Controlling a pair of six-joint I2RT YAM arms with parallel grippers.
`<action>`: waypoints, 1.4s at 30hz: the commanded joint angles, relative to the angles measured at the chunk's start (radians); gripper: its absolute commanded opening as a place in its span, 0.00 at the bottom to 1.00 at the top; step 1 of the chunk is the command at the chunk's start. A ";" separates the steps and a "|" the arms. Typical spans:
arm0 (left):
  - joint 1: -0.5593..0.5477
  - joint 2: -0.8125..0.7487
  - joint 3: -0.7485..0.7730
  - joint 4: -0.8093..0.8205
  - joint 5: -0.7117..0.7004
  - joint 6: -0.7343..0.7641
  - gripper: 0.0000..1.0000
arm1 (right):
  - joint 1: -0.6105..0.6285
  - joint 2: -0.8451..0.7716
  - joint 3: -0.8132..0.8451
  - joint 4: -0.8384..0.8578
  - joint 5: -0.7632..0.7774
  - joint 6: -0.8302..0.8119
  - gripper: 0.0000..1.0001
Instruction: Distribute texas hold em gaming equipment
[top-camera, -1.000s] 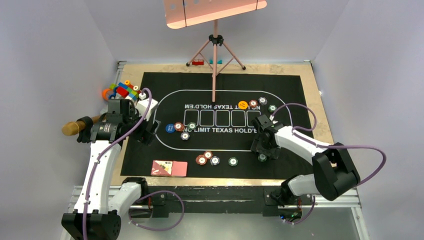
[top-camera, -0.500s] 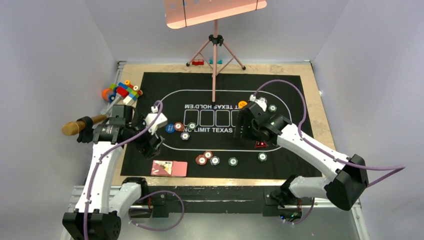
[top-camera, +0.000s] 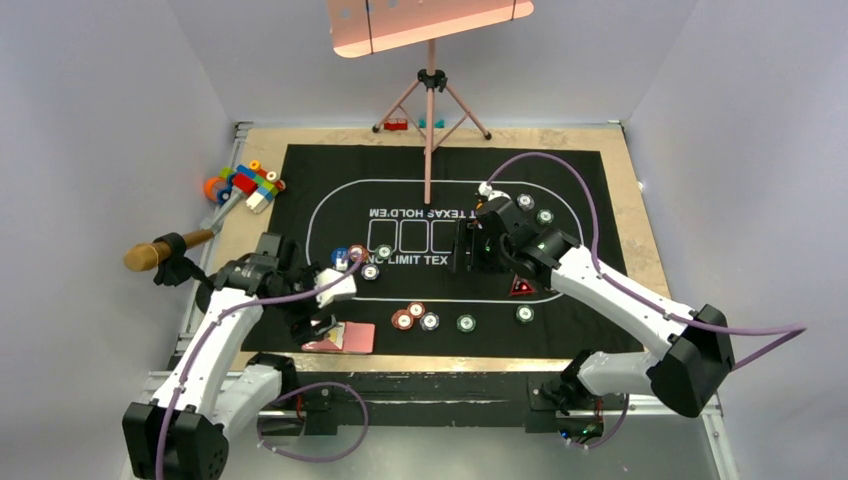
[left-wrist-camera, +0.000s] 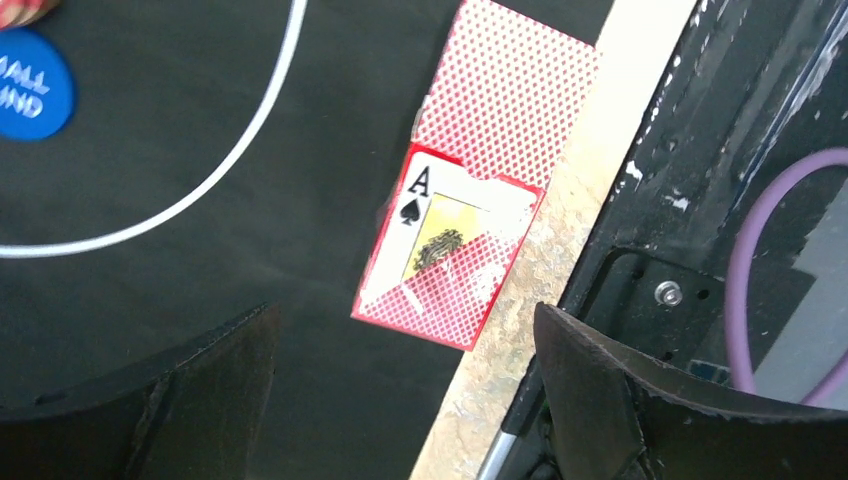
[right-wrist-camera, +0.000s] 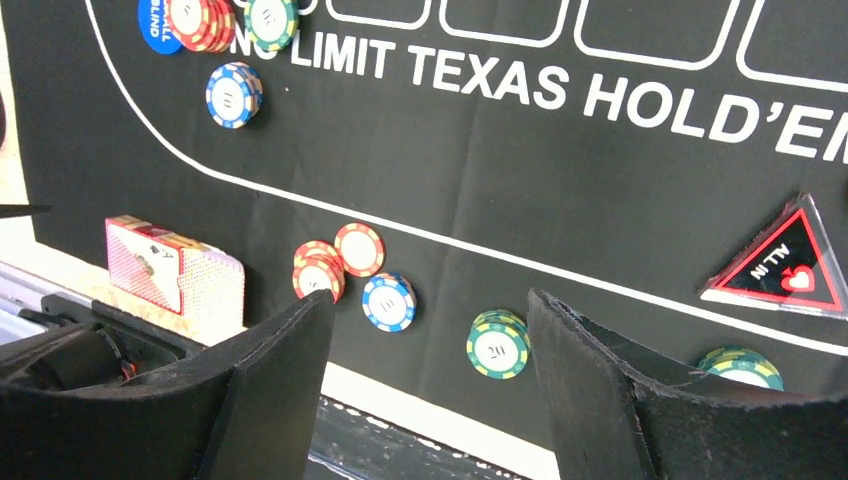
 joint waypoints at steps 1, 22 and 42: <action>-0.071 -0.032 -0.071 0.098 -0.012 0.135 1.00 | 0.000 -0.017 0.030 0.080 -0.031 -0.052 0.75; -0.193 0.141 -0.145 0.214 -0.064 0.246 1.00 | -0.049 0.015 0.031 0.147 -0.110 -0.059 0.77; -0.342 0.173 -0.224 0.278 -0.188 0.143 1.00 | -0.165 0.032 0.042 0.154 -0.191 -0.104 0.76</action>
